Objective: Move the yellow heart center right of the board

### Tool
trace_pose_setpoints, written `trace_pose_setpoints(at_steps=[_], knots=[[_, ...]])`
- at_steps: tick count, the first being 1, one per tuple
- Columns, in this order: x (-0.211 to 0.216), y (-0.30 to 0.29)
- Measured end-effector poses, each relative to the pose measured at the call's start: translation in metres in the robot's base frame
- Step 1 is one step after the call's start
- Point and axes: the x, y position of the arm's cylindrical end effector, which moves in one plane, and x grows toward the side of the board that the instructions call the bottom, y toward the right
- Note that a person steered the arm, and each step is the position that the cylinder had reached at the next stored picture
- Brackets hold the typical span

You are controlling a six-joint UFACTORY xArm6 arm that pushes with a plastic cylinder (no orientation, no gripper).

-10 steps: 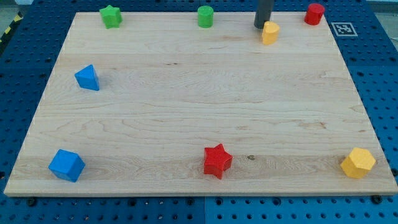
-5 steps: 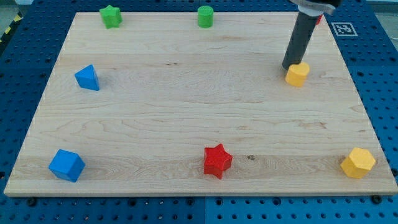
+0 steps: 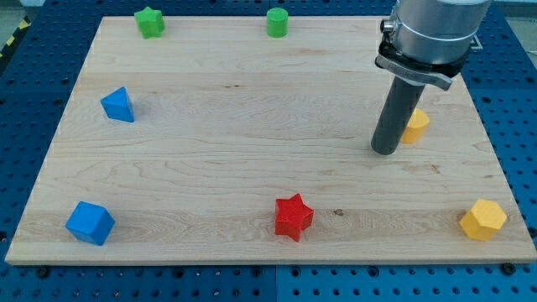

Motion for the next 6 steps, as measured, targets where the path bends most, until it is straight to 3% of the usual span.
trace_pose_setpoints(at_steps=[6], knots=[[-0.021, 0.043]])
